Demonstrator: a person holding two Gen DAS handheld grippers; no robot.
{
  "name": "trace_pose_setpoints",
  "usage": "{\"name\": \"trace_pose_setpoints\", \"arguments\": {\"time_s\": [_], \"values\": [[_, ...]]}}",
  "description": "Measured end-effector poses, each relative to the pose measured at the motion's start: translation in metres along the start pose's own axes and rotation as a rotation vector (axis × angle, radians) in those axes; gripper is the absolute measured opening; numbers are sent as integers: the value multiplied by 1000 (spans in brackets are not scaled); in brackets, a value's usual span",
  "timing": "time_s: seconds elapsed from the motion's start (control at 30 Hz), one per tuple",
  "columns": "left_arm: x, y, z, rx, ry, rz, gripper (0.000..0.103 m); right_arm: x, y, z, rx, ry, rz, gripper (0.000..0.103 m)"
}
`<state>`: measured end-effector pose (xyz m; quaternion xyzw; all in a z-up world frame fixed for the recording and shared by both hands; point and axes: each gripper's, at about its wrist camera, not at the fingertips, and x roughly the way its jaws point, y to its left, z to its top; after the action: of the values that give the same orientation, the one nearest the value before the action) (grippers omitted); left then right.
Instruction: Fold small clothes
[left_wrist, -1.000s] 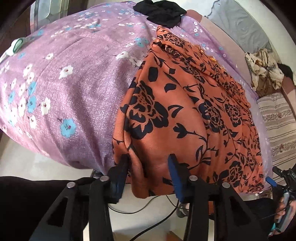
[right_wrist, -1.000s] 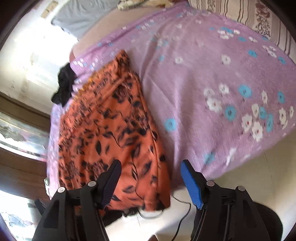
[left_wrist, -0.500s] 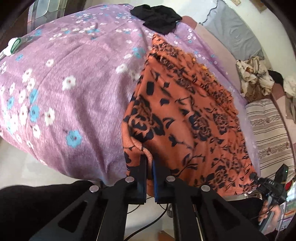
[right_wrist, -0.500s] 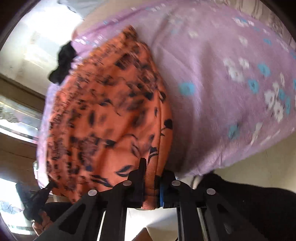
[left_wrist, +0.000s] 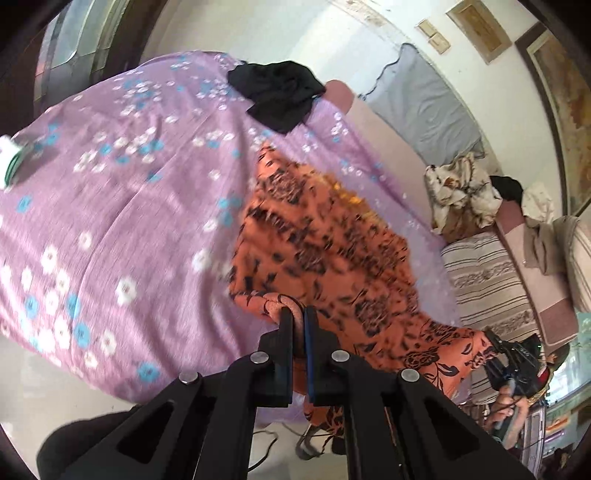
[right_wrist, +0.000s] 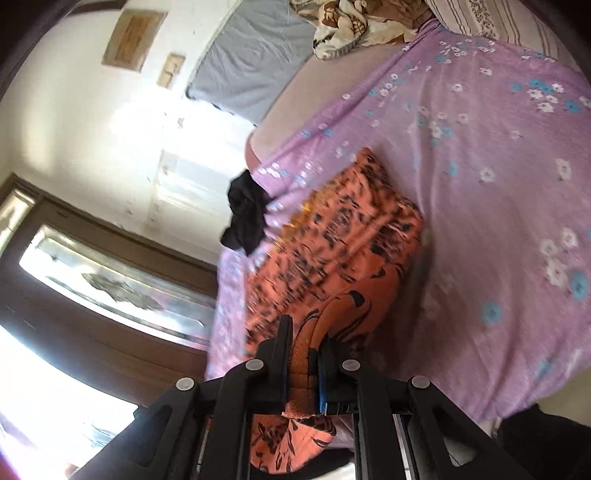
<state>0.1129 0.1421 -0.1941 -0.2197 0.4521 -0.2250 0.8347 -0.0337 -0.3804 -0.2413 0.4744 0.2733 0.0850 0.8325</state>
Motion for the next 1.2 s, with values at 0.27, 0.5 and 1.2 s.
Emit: {"name": "trace_pose_setpoints", "arguments": {"time_s": [0.27, 0.5, 1.2], "values": [[30, -17, 74, -3, -36, -4, 5, 36, 8, 68, 23, -69, 29, 11], [91, -19, 158, -41, -74, 50, 5, 93, -13, 142, 115, -167, 44, 11], [200, 15, 217, -162, -220, 274, 55, 175, -82, 219, 279, -331, -69, 89]]}}
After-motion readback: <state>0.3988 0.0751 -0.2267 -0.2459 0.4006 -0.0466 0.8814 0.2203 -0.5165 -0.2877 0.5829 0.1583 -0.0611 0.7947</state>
